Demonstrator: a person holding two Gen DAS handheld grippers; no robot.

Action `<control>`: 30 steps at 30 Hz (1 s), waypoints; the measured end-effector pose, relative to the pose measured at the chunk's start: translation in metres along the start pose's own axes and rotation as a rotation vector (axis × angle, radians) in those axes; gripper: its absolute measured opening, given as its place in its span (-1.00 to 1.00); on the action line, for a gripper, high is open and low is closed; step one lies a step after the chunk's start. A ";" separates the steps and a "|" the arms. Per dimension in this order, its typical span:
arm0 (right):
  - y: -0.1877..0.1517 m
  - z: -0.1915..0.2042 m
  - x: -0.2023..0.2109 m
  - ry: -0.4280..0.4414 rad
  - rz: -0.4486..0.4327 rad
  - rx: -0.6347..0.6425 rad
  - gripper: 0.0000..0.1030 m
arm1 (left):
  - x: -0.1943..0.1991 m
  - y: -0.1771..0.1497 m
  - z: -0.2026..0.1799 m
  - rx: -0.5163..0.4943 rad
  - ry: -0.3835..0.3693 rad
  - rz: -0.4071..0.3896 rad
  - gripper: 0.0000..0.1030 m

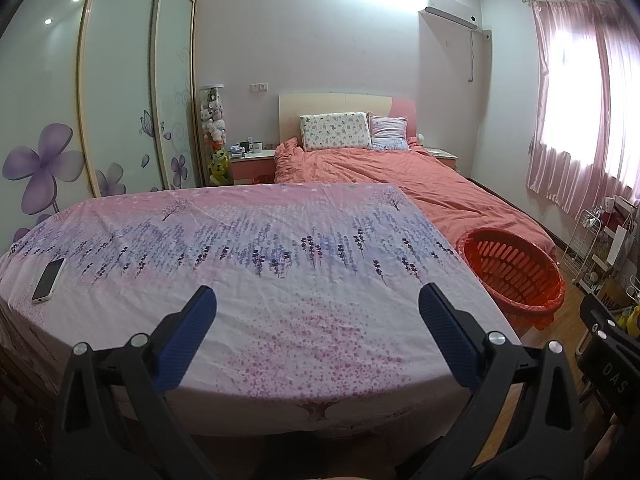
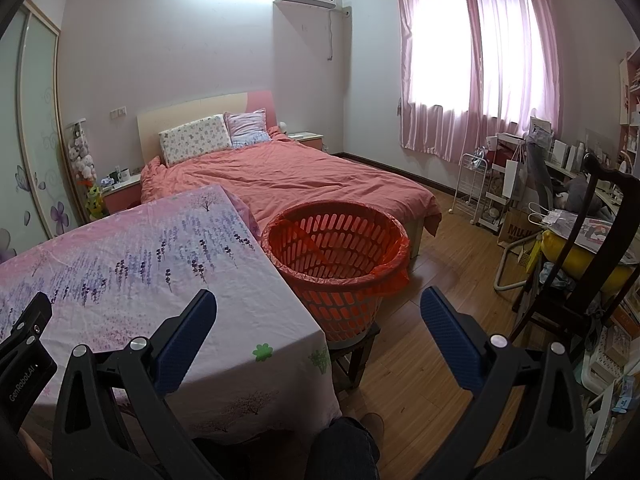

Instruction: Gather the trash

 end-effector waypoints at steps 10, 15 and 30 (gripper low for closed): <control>0.000 0.000 -0.001 0.000 0.001 0.001 0.96 | 0.000 -0.001 -0.001 0.001 0.000 0.002 0.92; 0.000 -0.001 0.000 0.001 0.002 0.001 0.96 | 0.000 -0.001 -0.001 0.001 0.000 0.002 0.92; 0.001 0.000 -0.001 0.000 0.002 0.002 0.96 | -0.001 -0.002 -0.001 0.000 0.001 0.005 0.92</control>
Point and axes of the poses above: each gripper's, at about its wrist camera, not at the fingertips, and x roughly against the way its jaws point, z to its left, y to its top, the point moved 8 cm from there along -x, roughly the way its jaws point, and after that the axes turned 3 degrees about -y, right-handed, at the moved point
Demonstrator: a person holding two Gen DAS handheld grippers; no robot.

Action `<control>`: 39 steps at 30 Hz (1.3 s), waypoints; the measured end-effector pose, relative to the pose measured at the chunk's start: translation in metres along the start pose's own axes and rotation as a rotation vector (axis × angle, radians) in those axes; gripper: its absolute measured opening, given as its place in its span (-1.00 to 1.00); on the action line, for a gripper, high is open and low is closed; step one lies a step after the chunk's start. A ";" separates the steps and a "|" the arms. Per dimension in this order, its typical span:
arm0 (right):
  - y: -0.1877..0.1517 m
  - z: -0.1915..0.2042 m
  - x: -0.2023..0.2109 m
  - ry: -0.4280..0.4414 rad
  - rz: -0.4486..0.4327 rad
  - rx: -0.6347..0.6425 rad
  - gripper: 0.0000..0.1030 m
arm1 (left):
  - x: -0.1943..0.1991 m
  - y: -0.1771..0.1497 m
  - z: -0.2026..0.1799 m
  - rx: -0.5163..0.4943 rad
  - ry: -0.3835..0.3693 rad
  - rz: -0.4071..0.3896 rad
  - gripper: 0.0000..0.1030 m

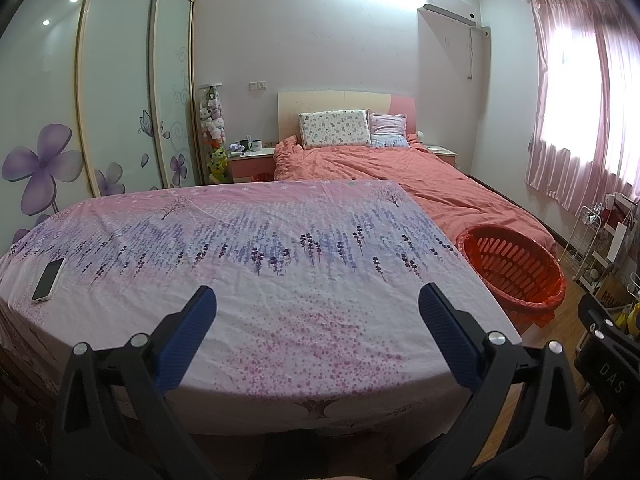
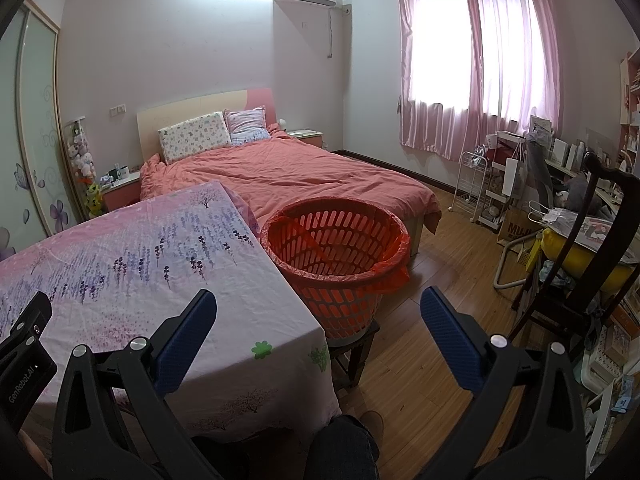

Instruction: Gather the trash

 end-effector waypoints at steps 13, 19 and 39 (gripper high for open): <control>0.001 0.000 0.000 0.000 0.001 0.001 0.96 | -0.001 -0.008 0.004 -0.001 0.006 0.007 0.92; 0.000 0.000 0.000 0.001 0.002 0.001 0.96 | -0.003 -0.005 0.004 -0.002 0.007 0.009 0.92; -0.001 0.000 0.000 0.001 0.004 0.002 0.96 | -0.003 -0.006 0.007 -0.001 0.007 0.012 0.92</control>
Point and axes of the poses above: each gripper's, at about its wrist camera, not at the fingertips, and x roughly against the way its jaws point, z to its left, y to its top, the point moved 8 cm from there along -x, roughly the way its jaws point, and after that the axes turned 3 degrees about -y, right-handed, at the moved point
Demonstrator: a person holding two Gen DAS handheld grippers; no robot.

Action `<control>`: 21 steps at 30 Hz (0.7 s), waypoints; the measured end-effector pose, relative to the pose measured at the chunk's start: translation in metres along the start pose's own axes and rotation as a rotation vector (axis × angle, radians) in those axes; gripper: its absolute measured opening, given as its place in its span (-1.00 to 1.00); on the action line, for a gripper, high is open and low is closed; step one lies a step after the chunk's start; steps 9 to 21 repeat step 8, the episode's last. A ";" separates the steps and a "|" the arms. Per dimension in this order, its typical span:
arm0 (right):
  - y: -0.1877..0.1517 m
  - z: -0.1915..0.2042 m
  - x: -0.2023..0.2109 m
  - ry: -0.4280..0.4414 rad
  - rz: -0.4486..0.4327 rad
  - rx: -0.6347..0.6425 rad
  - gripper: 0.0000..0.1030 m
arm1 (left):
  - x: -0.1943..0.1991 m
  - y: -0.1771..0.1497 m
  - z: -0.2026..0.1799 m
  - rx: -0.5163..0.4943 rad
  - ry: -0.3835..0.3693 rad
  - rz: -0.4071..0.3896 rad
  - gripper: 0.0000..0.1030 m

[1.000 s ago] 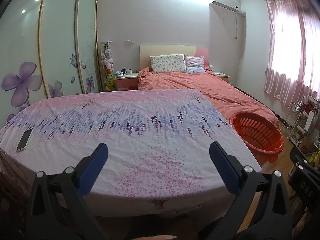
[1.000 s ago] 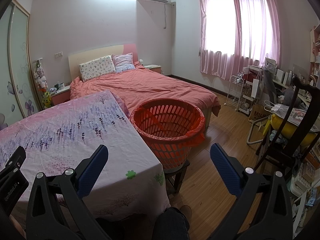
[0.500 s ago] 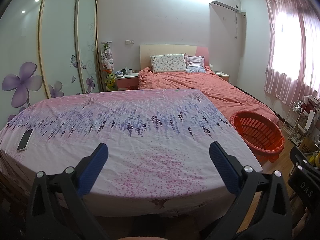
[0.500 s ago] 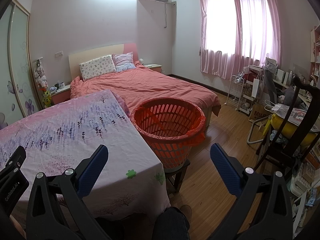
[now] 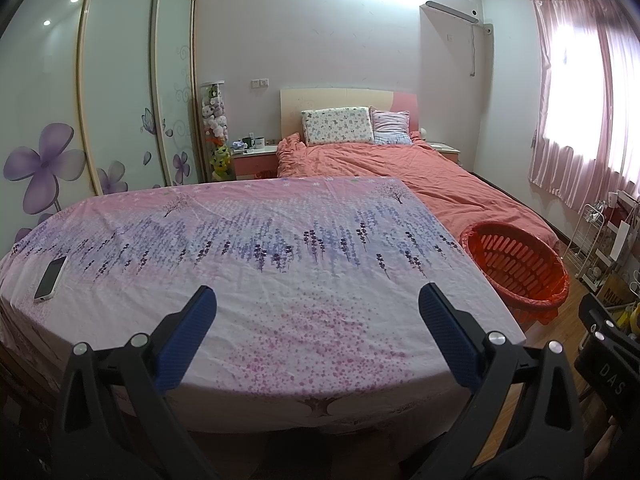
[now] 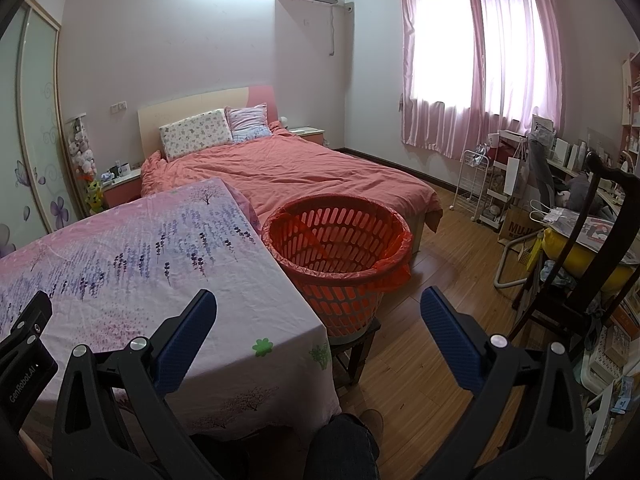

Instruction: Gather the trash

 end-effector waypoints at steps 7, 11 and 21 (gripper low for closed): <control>0.000 0.000 0.000 0.000 0.001 0.000 0.96 | 0.000 0.000 0.001 -0.001 0.000 0.000 0.92; 0.000 0.000 0.000 0.000 0.001 0.001 0.96 | 0.000 -0.001 0.002 -0.002 0.000 0.000 0.92; 0.000 0.000 0.000 0.000 0.001 0.001 0.96 | 0.000 -0.001 0.002 -0.002 0.000 0.000 0.92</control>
Point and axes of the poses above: each gripper's, at about its wrist camera, not at the fingertips, and x roughly against the way its jaws point, z to its left, y to its top, the point moved 8 cm from there along -x, roughly the way its jaws point, and after that the axes turned 3 degrees about -y, right-handed, at the moved point
